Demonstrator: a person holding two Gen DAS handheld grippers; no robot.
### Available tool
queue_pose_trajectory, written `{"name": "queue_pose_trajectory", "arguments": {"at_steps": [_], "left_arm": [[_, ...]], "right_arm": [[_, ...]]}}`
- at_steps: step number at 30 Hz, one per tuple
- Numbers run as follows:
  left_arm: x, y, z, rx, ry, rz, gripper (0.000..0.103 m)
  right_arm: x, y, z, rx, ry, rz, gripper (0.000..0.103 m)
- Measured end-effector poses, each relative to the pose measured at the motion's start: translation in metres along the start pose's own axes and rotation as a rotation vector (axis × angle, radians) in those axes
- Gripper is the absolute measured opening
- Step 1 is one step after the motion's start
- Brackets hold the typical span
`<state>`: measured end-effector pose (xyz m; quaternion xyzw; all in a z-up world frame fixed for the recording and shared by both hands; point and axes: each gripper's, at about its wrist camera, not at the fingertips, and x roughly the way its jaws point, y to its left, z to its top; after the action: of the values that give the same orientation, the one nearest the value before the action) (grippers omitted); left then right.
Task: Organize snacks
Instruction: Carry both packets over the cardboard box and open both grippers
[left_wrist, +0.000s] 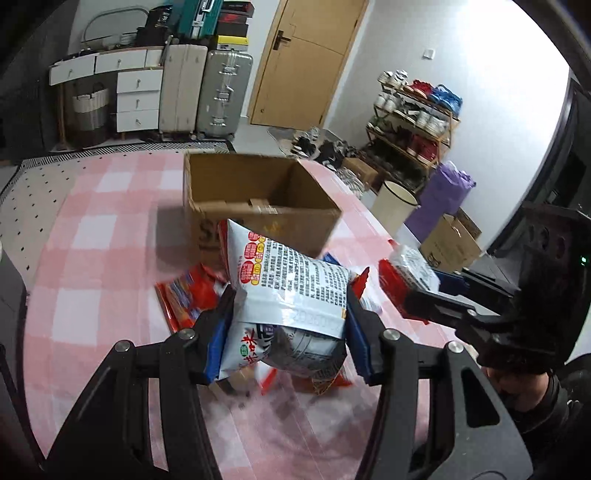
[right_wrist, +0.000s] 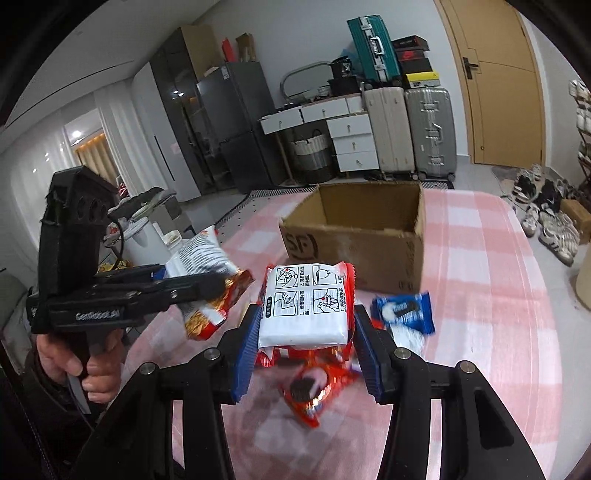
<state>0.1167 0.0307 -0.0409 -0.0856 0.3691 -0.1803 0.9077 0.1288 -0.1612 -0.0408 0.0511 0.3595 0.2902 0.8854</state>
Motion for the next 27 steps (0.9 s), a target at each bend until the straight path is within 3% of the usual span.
{"name": "queue_pose_trajectory", "arguments": {"at_steps": [16,27], "left_arm": [[0.021,0.036,0.142,-0.013,-0.038,0.08,0.051],[0.085,0.058,0.227,-0.041,0.002,0.1,0.051]], "right_arm": [[0.028,-0.002,0.12,-0.08,-0.048,-0.013,0.049],[0.074,-0.034,0.18,-0.041,-0.023,-0.04,0.049]]}}
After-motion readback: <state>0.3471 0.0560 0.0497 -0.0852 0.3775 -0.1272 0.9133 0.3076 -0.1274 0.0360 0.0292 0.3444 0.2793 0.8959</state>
